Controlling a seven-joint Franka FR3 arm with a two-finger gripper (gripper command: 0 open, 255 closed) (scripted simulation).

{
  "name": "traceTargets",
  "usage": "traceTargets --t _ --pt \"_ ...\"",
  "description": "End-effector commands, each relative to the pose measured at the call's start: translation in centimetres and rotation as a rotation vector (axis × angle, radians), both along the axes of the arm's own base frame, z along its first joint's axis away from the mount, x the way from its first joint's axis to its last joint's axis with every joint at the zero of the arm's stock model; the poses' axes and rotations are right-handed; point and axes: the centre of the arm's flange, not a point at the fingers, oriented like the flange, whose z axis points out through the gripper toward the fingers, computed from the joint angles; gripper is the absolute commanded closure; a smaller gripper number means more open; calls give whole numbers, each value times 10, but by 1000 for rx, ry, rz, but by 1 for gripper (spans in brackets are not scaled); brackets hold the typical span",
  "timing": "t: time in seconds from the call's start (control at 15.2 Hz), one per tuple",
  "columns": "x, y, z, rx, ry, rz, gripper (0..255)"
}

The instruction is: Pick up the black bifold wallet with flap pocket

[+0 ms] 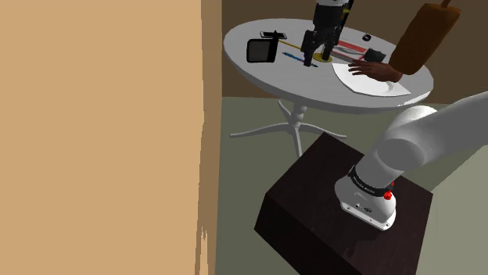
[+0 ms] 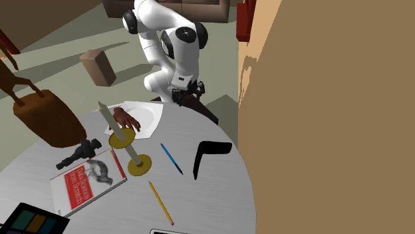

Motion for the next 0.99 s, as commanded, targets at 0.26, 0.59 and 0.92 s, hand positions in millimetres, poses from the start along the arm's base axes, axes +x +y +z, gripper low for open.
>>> traceTargets --t 0.26,0.59,0.92 --pt "72 -13 -2 -2 -21 -220 0" --pt "130 -38 -1 -3 -38 -401 0" --pt "183 -72 0 -5 -54 -581 0"
